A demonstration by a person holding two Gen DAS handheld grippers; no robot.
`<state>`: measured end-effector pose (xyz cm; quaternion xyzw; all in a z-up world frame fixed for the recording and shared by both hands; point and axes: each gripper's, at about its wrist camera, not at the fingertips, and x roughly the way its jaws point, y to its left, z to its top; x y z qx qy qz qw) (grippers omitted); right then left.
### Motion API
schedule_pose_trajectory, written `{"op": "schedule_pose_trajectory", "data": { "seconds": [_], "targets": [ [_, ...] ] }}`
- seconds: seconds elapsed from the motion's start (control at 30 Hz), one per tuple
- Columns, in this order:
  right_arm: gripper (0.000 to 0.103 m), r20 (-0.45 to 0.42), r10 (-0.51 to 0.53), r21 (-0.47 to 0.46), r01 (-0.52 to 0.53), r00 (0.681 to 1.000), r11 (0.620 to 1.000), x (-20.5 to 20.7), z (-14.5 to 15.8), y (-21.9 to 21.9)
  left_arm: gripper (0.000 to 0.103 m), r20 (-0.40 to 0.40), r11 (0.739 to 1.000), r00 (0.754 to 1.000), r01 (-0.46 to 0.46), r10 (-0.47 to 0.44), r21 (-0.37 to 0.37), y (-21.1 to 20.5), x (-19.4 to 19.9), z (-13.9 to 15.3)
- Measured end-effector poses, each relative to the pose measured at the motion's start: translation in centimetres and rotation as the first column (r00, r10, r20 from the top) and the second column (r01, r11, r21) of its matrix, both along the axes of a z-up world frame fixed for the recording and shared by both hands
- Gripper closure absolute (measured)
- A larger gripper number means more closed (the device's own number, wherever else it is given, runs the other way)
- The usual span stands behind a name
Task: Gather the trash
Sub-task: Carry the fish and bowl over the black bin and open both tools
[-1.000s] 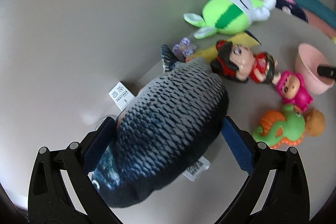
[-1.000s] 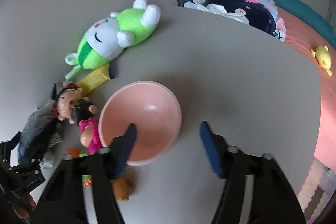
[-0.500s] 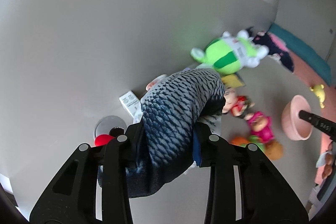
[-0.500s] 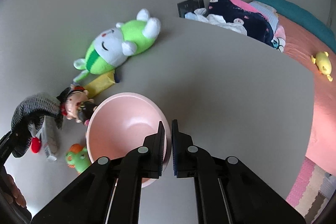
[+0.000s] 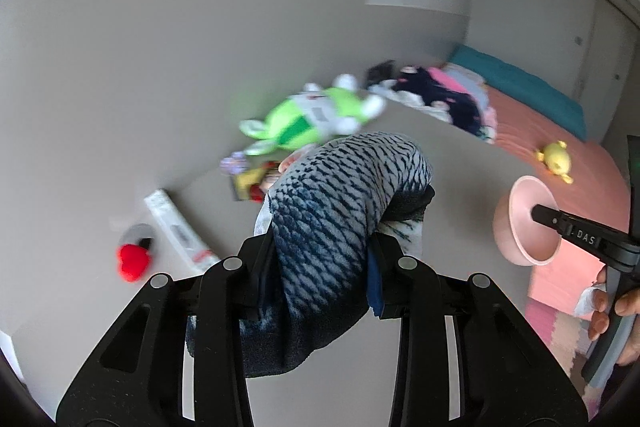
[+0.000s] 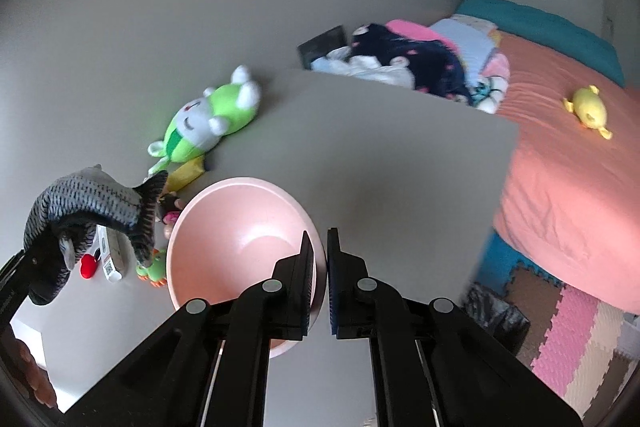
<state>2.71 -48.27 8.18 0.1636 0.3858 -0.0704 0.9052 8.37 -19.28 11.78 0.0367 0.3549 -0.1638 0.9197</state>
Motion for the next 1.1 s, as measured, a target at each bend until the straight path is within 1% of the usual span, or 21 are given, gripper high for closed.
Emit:
{"op": "schedule_pose_trajectory", "data": {
  "seconds": [0.17, 0.37, 0.4, 0.47, 0.6, 0.63, 0.73, 0.9, 0.93, 0.97, 1.0, 1.03, 1.07, 1.1],
  "targets": [
    [0.095, 0.011, -0.061, -0.001, 0.061, 0.998, 0.998, -4.4, 0.2, -4.4, 0.068, 0.003, 0.996, 0.996, 0.094, -0.094, -0.004, -6.2, -2.8, 0.3],
    [0.095, -0.005, -0.159, 0.000, 0.159, 0.987, 0.987, -9.1, -0.6, -10.0, 0.067, -0.006, 0.973, 0.973, 0.229, -0.229, 0.001, -14.5, -6.0, 0.0],
    [0.095, -0.011, -0.176, 0.000, 0.176, 0.984, 0.984, -10.0, -0.8, -11.1, 0.066, -0.004, 0.965, 0.965, 0.261, -0.261, -0.008, -15.8, -6.5, -0.1],
    [0.095, -0.022, -0.213, -0.003, 0.213, 0.977, 0.977, -11.8, -1.4, -13.1, 0.066, -0.018, 0.952, 0.952, 0.307, -0.307, 0.004, -18.8, -7.7, -0.7],
    [0.095, -0.041, -0.277, -0.005, 0.277, 0.960, 0.961, -14.5, -2.6, -16.3, 0.065, -0.050, 0.927, 0.926, 0.375, -0.374, 0.020, -23.0, -9.7, -2.1],
    [0.095, -0.047, -0.296, -0.005, 0.297, 0.954, 0.955, -15.1, -2.9, -17.1, 0.065, -0.064, 0.917, 0.916, 0.398, -0.395, 0.030, -24.4, -10.4, -2.7],
    [0.095, -0.058, -0.339, 0.002, 0.340, 0.939, 0.940, -16.5, -3.8, -19.0, 0.065, -0.097, 0.893, 0.893, 0.446, -0.440, 0.056, -27.3, -11.9, -4.4],
    [0.095, -0.076, -0.386, -0.005, 0.387, 0.919, 0.922, -18.0, -4.9, -21.0, 0.065, -0.164, 0.861, 0.860, 0.501, -0.484, 0.087, -30.7, -13.5, -7.4],
    [0.095, -0.080, -0.390, -0.008, 0.390, 0.917, 0.921, -18.1, -5.1, -21.2, 0.064, -0.176, 0.857, 0.855, 0.507, -0.487, 0.092, -31.1, -13.6, -8.0],
    [0.095, -0.081, -0.392, -0.010, 0.393, 0.916, 0.919, -18.2, -5.2, -21.3, 0.057, -0.190, 0.852, 0.850, 0.514, -0.491, 0.097, -31.5, -13.7, -8.5],
    [0.095, -0.078, -0.405, -0.015, 0.405, 0.911, 0.914, -18.2, -5.3, -21.4, 0.042, -0.204, 0.846, 0.843, 0.524, -0.498, 0.101, -31.8, -13.8, -9.0],
    [0.086, -0.072, -0.412, -0.010, 0.413, 0.908, 0.911, -18.3, -5.2, -21.7, 0.028, -0.205, 0.845, 0.843, 0.525, -0.498, 0.106, -32.2, -14.0, -9.4],
    [0.071, -0.065, -0.421, -0.002, 0.422, 0.905, 0.907, -18.3, -5.2, -21.7, 0.006, -0.180, 0.855, 0.858, 0.504, -0.481, 0.122, -32.2, -14.1, -9.5],
    [0.020, -0.051, -0.435, 0.008, 0.436, 0.899, 0.900, -18.5, -5.1, -21.8, 0.006, -0.148, 0.864, 0.872, 0.484, -0.466, 0.135, -32.1, -14.5, -9.4]
  ]
}}
